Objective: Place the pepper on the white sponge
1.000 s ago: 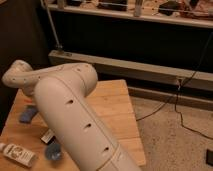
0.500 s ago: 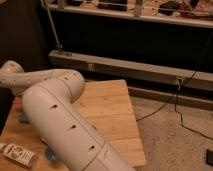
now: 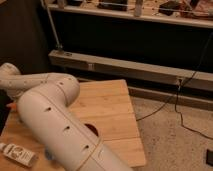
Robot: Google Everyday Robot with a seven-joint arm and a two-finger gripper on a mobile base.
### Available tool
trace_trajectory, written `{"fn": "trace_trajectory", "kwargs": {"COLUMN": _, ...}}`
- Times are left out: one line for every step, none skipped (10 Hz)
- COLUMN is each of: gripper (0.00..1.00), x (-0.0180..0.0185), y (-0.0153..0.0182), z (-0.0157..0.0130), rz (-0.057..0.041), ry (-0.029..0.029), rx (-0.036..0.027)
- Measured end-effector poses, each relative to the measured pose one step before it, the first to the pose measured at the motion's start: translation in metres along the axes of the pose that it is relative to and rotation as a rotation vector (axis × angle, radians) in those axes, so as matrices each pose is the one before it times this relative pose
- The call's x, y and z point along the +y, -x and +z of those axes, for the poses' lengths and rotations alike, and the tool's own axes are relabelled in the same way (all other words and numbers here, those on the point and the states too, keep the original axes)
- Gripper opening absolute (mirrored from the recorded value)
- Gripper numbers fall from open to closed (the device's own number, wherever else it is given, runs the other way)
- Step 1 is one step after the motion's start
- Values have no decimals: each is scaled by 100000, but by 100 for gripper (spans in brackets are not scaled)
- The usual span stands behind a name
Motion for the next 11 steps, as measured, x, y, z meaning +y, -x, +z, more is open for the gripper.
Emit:
{"fn": "trace_trajectory", "kwargs": {"gripper": 0, "x": 627, "y": -240, "z": -581, "rz": 412, "ry": 433, "rx": 1911}}
{"fn": "trace_trajectory", "kwargs": {"gripper": 0, "x": 738, "y": -332, "z": -731, "rz": 760, "ry": 460, "rx": 2071}}
{"fn": "trace_trajectory", "kwargs": {"gripper": 0, "x": 845, "y": -307, "z": -475, "rz": 706, "ry": 686, "rx": 1909}}
{"fn": "trace_trajectory", "kwargs": {"gripper": 0, "x": 472, "y": -103, "z": -259, "rz": 383, "ry": 350, "rx": 713}}
{"fn": "trace_trajectory", "kwargs": {"gripper": 0, "x": 995, "y": -276, "z": -47, "rz": 1426, "ry": 1057, "rx": 889}}
{"fn": "trace_trajectory", "kwargs": {"gripper": 0, "x": 672, "y": -218, "z": 288, "rz": 1627, "ry": 684, "rx": -346}}
{"fn": "trace_trajectory", "kwargs": {"gripper": 0, "x": 345, "y": -138, "z": 278, "rz": 1132, "ry": 163, "rx": -714}}
{"fn": "trace_trajectory", "kwargs": {"gripper": 0, "x": 433, "y": -411, "z": 496, "rz": 1730, "ry": 122, "rx": -810}}
{"fn": "trace_trajectory", "kwargs": {"gripper": 0, "x": 243, "y": -334, "z": 276, "rz": 960, "ry": -31, "rx": -303}}
{"fn": "trace_trajectory", "kwargs": {"gripper": 0, "x": 308, "y": -524, "z": 349, "rz": 899, "ry": -53, "rx": 35}}
{"fn": "trace_trajectory", "kwargs": {"gripper": 0, "x": 210, "y": -459, "z": 274, "rz": 647, "ry": 10, "rx": 396}}
